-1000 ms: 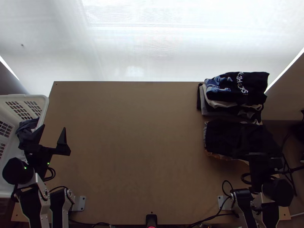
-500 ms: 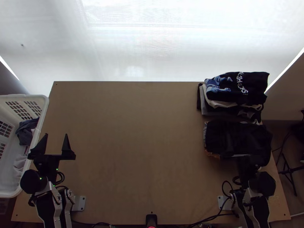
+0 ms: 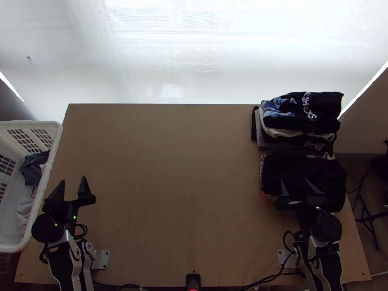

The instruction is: Fold the t-shirt

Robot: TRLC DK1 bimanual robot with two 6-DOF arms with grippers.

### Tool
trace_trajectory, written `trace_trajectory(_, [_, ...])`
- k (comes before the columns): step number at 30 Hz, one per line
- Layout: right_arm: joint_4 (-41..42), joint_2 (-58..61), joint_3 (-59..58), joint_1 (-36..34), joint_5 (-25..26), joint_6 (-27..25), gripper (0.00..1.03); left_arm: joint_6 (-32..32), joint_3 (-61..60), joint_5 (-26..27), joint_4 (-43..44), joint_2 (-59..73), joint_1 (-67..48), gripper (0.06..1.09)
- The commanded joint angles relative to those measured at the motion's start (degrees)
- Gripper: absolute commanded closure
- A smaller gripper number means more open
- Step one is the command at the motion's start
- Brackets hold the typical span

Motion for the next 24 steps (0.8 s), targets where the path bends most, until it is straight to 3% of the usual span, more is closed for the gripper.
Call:
trace_trajectory(1, [-1.1,0.0,-0.2,0.1,0.0,0.5,0.04,-1.6,-0.4,-1.5,-2.4,-0.1,0.5,0.1])
trace_trajectory(24, [-1.1,0.0,-0.2,0.1,0.0,0.5,0.04,-1.6,-0.4,-1.8,-2.5,-0.1,0.5,0.1])
